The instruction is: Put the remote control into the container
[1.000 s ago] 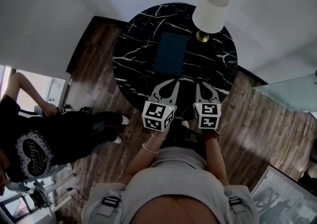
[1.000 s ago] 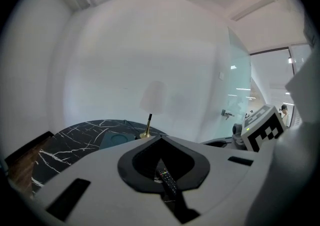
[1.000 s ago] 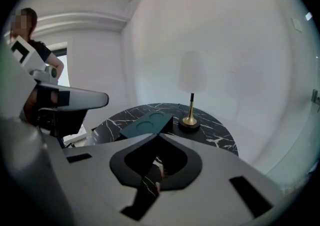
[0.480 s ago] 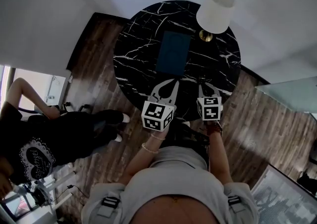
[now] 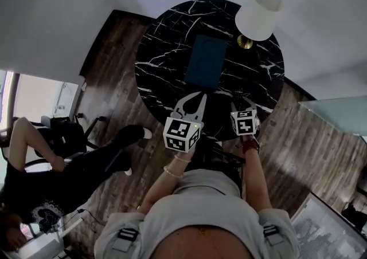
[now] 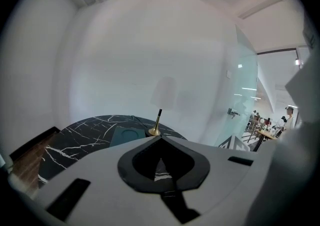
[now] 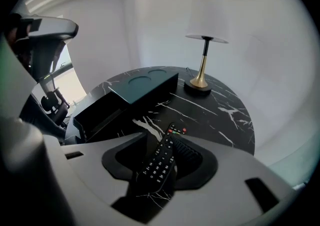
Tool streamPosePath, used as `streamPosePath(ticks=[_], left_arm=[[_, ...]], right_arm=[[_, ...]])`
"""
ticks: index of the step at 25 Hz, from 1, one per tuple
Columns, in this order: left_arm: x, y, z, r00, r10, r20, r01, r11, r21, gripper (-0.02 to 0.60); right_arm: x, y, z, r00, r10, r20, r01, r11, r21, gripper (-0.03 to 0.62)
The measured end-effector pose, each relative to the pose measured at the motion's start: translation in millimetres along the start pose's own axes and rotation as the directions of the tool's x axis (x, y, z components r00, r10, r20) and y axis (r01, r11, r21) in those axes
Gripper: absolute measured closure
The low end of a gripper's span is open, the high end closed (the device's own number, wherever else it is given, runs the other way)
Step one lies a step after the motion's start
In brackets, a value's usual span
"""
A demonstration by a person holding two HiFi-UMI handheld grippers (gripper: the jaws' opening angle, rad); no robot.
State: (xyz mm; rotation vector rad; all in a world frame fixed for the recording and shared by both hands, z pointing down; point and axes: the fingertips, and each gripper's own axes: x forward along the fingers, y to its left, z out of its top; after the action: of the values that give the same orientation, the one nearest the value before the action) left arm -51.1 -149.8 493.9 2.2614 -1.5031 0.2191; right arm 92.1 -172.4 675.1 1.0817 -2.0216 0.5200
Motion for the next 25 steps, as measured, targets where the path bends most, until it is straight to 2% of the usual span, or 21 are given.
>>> streamPosePath(ticks=[9, 14, 25], left_arm=[[2.1, 13.9, -4.6, 1.000, 0.019, -0.016, -0.019, 1.000, -0.010, 0.577], [3.1, 21.6, -7.8, 0.999, 0.030, -0.026, -0.031, 0.999, -0.018, 0.577], [4.8, 33.9, -9.5, 0.998, 0.048, -0.033, -0.049, 0.998, -0.035, 0.577]], right_arm=[[26.6, -16.4, -22.6, 0.995, -0.069, -0.076, 0.072, 0.997, 0.036, 0.392], [41.1, -16.4, -29.8, 0.992, -0.043, -0.120, 0.052, 0.996, 0.073, 0.372], [53.7, -18.8, -30.5, 0.987, -0.060, -0.147, 0.074, 0.993, 0.089, 0.370]])
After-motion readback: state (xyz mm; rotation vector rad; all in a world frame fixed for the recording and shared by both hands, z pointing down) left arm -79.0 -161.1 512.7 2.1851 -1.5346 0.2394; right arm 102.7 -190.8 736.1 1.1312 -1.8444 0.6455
